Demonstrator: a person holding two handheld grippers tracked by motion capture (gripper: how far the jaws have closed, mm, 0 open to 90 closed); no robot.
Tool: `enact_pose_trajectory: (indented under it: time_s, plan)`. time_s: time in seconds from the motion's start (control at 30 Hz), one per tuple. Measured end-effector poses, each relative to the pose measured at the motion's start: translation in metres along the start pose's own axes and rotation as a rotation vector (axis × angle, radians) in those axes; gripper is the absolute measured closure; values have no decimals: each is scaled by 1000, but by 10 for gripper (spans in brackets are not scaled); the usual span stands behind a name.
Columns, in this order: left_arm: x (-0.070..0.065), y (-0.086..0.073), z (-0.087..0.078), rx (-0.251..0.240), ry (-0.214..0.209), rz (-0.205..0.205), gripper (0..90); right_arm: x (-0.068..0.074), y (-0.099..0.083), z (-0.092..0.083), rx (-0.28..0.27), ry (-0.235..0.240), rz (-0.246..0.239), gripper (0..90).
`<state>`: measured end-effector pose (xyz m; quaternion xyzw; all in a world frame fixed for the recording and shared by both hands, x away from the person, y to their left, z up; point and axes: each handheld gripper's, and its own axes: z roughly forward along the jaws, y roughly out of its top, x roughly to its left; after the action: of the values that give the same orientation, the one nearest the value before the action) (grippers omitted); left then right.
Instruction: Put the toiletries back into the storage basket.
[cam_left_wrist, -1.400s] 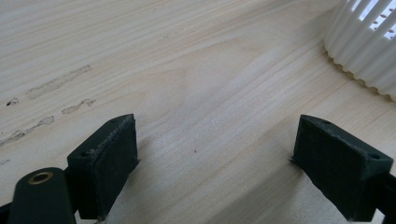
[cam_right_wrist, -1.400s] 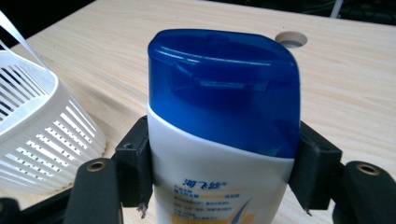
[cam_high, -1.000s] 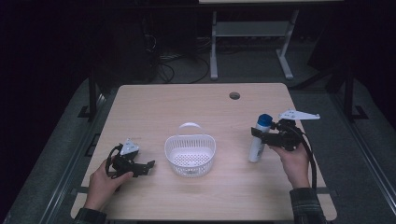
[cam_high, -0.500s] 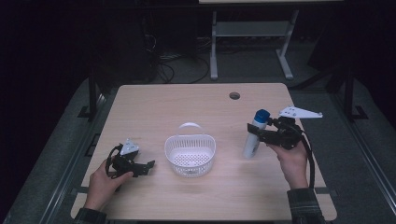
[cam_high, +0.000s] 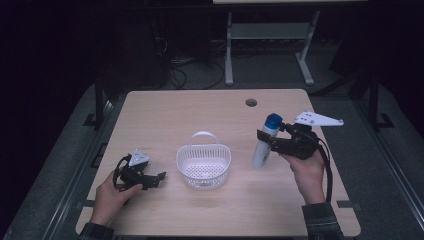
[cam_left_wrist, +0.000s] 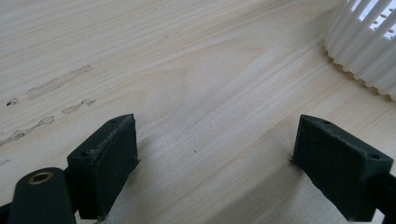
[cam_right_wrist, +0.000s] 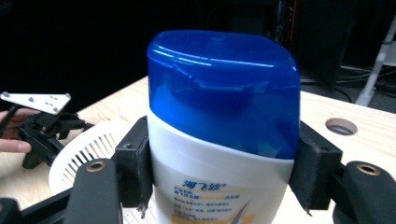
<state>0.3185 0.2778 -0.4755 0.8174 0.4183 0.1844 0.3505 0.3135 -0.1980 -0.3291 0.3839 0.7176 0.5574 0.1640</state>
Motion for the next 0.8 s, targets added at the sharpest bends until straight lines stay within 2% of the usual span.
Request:
enact_pose_trajectory:
  time_s: [0.37,0.8]
  plan:
    - [0,0,0,1,0,0,129,18,7,7,-19,49,-17,343]
    - [0,0,0,1,0,0,129,43,18,18,-36,105,-70,343]
